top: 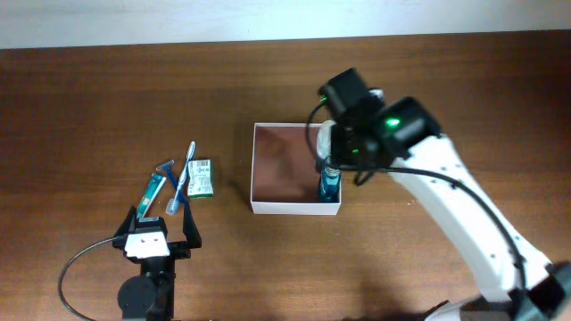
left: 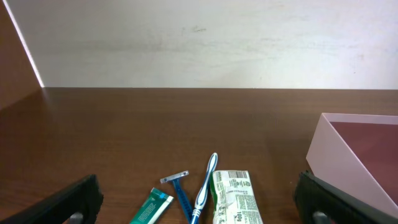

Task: Pack container

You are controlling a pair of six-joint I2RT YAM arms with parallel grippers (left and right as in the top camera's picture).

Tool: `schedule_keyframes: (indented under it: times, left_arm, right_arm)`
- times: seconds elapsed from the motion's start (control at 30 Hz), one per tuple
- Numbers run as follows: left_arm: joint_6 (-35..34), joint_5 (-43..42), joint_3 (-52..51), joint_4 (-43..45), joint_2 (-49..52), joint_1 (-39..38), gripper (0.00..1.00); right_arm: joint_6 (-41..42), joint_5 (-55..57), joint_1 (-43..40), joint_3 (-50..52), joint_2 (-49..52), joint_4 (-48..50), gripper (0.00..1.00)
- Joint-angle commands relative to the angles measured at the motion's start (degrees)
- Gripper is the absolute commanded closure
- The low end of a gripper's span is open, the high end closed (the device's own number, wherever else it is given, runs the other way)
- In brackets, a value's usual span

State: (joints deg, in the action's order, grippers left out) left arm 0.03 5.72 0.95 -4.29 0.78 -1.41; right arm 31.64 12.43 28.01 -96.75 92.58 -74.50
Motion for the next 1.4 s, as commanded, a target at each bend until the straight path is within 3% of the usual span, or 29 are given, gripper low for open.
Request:
schedule_keyframes:
  times: [0.0,0.2,0.5,1.1,1.37]
  left_arm:
    - [0.7,-1.01,-0.44,0.13,-0.44,0.35,0.01]
    - [0.7,-1.01,-0.44,0.13,-0.44,0.35,0.01]
    - [0.7,-1.01,-0.44,0.13,-0.44,0.35,0.01]
    - [0.66,-1.03,-0.44,0.15,-0.44,0.35,0.01]
    - [0.68,-12.11,-0.31,2.54,-0.35,0.35,0.0]
  right_arm:
    - [-3.76,0.72,-5.42,-1.46,-4.28,-0.24,0.39]
    - [-5.95,0.76,-14.8,-1.44,-5.86,-3.52,0.02]
    - [-5.92,0.72,-22.25,-1.4,-5.09,-4.17,0.02]
    - [-5.92,0.72,-22.51,-1.4,-5.09,-4.15,0.01]
    - [-5.92,0.72,-22.51,-1.4,-5.09,-4.15,0.02]
